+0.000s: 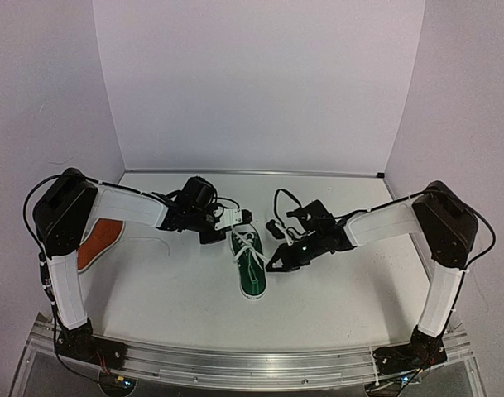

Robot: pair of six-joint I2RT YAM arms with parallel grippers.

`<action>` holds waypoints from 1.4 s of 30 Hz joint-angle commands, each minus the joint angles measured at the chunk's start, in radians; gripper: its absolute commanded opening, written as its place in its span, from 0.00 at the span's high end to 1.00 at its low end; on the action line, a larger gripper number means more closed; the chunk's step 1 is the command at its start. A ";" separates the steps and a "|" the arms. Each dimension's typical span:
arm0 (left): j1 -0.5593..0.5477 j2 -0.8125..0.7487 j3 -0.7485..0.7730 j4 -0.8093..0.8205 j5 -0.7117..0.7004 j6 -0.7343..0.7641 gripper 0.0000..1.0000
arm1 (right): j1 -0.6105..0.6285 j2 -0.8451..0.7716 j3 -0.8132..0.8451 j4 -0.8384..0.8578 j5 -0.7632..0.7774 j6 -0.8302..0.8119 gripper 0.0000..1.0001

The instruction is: Tie the shoes

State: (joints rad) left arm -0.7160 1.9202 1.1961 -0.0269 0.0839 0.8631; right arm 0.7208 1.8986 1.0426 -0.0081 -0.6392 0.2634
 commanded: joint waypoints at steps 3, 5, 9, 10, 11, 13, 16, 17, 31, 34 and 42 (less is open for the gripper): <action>0.053 -0.020 0.002 0.022 -0.040 -0.023 1.00 | 0.004 -0.044 -0.047 -0.073 0.010 0.000 1.00; 0.058 -0.020 0.000 0.022 -0.037 -0.024 1.00 | 0.005 -0.047 -0.058 -0.073 0.008 0.000 1.00; 0.063 -0.017 -0.001 0.022 -0.031 -0.026 1.00 | 0.005 -0.053 -0.070 -0.073 0.006 0.001 1.00; 0.064 -0.016 -0.001 0.022 -0.030 -0.026 1.00 | 0.007 -0.053 -0.069 -0.073 0.005 0.001 1.00; 0.064 -0.016 -0.001 0.022 -0.030 -0.027 1.00 | 0.010 -0.053 -0.066 -0.074 0.005 0.000 1.00; 0.063 -0.020 -0.001 0.022 -0.013 -0.025 1.00 | 0.012 -0.055 -0.050 -0.073 0.003 0.000 1.00; 0.054 -0.046 -0.019 0.033 0.054 -0.025 1.00 | 0.014 -0.052 0.011 -0.074 0.009 -0.003 1.00; 0.051 -0.056 -0.028 0.047 0.077 -0.026 1.00 | 0.013 -0.047 0.038 -0.076 0.016 -0.003 1.00; 0.026 -0.083 -0.062 0.039 0.139 -0.040 0.91 | -0.044 0.035 0.208 -0.085 0.067 0.023 0.64; 0.026 -0.081 -0.063 0.044 0.141 -0.050 0.88 | -0.044 -0.012 0.135 -0.059 0.053 0.026 0.59; 0.026 -0.075 -0.061 0.038 0.141 -0.057 0.82 | -0.044 -0.147 -0.087 0.142 -0.026 0.072 0.49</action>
State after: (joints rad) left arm -0.6865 1.8786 1.1370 -0.0166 0.2089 0.8281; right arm 0.6727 1.8335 1.0082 -0.0083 -0.6151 0.3047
